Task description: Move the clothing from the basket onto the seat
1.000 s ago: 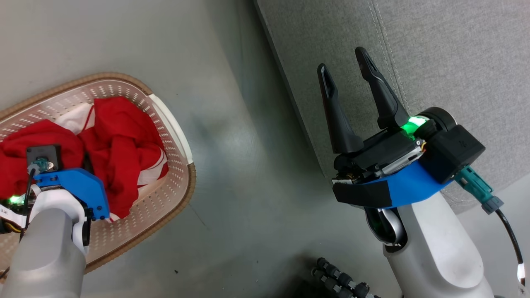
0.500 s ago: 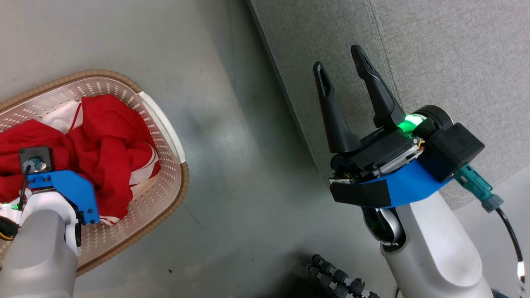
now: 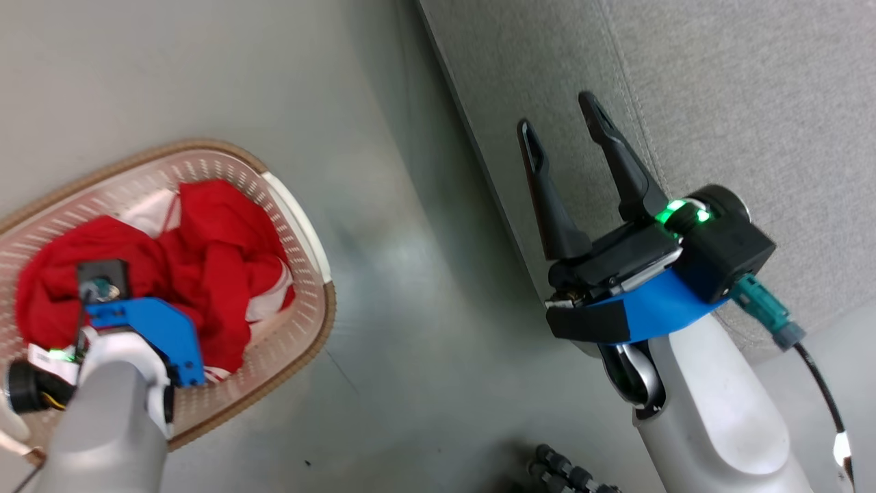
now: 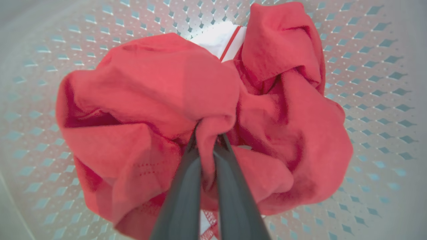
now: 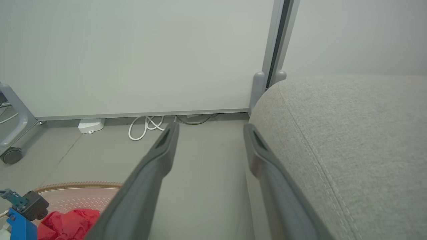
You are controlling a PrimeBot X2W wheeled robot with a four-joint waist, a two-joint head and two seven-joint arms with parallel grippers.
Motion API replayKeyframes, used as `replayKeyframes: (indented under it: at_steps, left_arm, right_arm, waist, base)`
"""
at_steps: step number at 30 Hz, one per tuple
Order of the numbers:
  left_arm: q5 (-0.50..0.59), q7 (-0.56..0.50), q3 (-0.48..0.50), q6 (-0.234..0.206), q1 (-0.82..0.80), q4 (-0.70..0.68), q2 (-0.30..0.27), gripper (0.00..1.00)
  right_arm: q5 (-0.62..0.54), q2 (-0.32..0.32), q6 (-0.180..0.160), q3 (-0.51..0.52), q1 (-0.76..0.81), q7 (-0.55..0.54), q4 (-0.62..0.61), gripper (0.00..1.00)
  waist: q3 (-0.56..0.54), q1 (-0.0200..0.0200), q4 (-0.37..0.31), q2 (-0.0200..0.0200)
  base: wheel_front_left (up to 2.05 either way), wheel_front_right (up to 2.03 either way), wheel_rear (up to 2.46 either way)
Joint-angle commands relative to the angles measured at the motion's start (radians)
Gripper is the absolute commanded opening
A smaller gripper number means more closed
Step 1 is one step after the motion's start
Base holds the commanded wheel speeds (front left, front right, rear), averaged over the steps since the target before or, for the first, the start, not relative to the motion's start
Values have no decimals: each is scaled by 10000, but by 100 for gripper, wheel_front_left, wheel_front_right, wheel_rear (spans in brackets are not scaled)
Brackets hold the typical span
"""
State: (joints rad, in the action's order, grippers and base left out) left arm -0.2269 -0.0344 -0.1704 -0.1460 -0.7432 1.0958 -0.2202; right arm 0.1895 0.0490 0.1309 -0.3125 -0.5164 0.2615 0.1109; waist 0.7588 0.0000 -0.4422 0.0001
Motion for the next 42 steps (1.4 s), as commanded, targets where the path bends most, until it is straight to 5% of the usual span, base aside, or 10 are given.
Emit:
replayKeyframes:
  at_steps: [1,12,25,42]
  left_arm:
    - [-17,97,-57,67,172,103,68,0]
    - [-155,692,-654,1004,914,1128,1338,0]
    - [-1107,864,-2145,2353,991,289,1690,0]
    - [-4246,748,-5391,1681,-183,-3859,1685,0]
  right_arm:
    - [-200,22,-3,66,173,47,118,100]
    - [-1713,30,-3,528,1445,-18,1619,100]
    - [-2002,26,-3,604,3023,-962,1561,100]
    - [-1814,26,-3,228,3627,-1560,849,100]
  waist:
    - [-718,0,411,-1]
    - [-4507,0,1843,-1]
    - [-7160,0,3001,-1]
    - [-7820,0,3326,-1]
  base:
    - [0,0,0]
    - [0,0,0]
    - [0,0,0]
    - [0,0,0]
